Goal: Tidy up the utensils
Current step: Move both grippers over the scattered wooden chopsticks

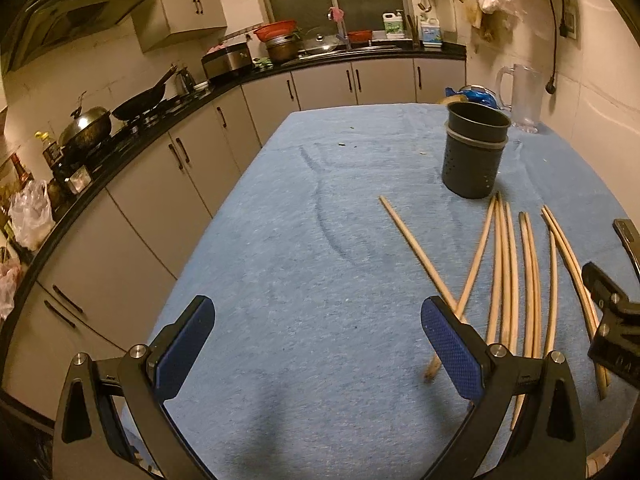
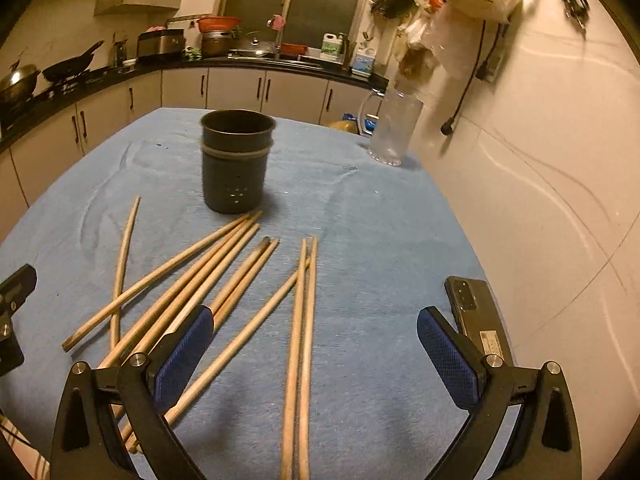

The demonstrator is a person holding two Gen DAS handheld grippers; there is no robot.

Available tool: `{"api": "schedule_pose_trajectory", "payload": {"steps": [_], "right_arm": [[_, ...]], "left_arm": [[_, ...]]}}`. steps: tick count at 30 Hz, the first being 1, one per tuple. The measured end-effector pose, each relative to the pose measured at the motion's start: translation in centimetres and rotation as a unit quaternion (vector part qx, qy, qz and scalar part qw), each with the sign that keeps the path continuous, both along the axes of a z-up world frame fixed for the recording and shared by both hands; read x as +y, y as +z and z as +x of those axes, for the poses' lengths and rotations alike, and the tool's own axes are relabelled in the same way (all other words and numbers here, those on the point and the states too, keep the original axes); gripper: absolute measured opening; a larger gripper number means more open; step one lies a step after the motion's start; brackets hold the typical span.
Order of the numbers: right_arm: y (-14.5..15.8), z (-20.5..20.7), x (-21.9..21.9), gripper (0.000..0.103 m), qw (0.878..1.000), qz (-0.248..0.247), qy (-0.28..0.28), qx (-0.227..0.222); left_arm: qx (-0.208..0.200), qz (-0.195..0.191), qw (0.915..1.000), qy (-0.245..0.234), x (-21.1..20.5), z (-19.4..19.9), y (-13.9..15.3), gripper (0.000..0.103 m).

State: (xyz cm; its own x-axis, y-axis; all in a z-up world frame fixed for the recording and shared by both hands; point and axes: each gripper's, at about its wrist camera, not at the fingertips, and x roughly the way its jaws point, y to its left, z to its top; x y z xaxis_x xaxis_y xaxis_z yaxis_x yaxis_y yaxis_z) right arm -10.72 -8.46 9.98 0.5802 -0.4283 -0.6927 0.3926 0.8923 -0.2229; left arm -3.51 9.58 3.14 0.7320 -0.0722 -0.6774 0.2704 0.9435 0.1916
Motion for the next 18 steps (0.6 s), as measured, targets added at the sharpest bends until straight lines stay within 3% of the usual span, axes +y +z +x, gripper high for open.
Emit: {"api": "schedule_pose_trajectory", "payload": {"steps": [12,18], "right_arm": [[0.0,1.1,5.4,0.103,0.995,-0.088,0.051,0.021],[0.2,1.3,6.8,0.103,0.993,-0.094,0.066,0.02]], "left_arm": [[-0.001,-0.022,0.9992,0.033,4.0,0.2,-0.3,0.102],[0.0,-0.032,0.9986,0.043,5.5,0.3,-0.3,0.102]]}}
